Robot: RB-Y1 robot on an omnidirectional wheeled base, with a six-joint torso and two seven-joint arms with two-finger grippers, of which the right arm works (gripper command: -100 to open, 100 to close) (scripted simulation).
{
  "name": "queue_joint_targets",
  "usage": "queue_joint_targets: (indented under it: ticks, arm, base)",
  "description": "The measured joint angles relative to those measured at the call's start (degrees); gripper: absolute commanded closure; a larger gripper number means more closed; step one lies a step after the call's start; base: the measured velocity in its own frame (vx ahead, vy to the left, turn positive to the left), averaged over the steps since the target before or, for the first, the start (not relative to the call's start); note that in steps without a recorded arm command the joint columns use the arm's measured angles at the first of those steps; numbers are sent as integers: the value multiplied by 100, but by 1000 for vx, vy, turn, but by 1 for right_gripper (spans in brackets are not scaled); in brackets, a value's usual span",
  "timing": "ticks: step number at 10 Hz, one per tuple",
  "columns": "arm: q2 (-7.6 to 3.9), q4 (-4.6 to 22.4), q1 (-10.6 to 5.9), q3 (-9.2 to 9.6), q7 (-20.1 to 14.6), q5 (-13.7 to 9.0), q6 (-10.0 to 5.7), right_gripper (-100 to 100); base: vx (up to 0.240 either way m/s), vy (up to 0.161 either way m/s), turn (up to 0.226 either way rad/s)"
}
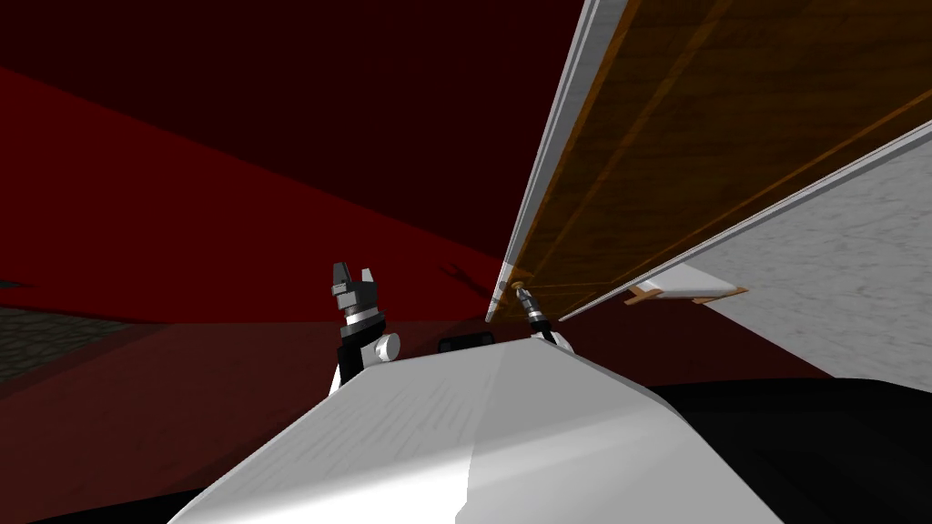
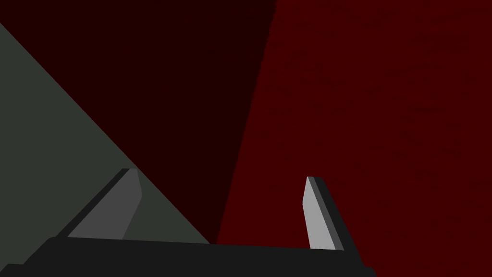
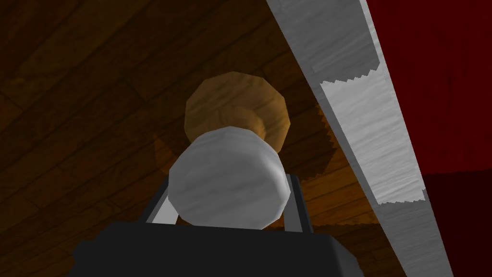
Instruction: Pull the door open
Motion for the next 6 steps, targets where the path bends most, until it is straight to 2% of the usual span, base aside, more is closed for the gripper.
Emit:
queue_joint_targets:
  ticks: [6]
  arm:
    - [-33,32,-38,138,-789,-386,26,100]
  base:
    - [-48,-23,66]
